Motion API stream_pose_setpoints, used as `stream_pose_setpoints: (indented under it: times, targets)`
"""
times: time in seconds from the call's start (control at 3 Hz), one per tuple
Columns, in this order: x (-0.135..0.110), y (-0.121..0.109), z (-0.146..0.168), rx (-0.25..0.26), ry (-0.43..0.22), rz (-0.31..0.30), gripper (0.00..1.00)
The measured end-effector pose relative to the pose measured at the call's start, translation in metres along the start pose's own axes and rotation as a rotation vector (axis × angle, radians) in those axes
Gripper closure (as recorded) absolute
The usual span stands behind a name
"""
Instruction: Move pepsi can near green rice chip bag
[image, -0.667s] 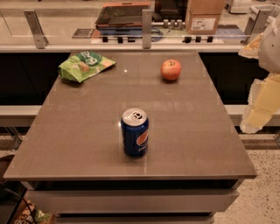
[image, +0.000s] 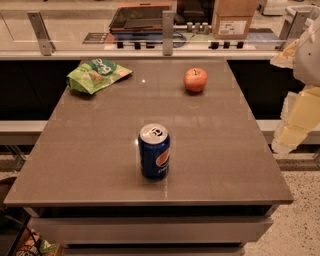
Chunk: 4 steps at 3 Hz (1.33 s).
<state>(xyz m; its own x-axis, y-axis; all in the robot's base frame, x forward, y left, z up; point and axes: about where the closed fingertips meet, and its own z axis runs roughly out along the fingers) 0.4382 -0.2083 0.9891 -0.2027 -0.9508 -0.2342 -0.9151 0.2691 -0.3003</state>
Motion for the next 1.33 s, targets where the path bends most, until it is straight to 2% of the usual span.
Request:
stream_pose_setpoints:
  times: [0.33,1.0,1.33]
  targets:
    - [-0.008,0.007,0.009,-0.011,-0.038,-0.007,0.0]
    - [-0.036,0.047,0.056,-0.129,-0.306,-0.01,0.0]
    - [-0.048,0.058,0.079,-0.178,-0.481,0.0,0.0]
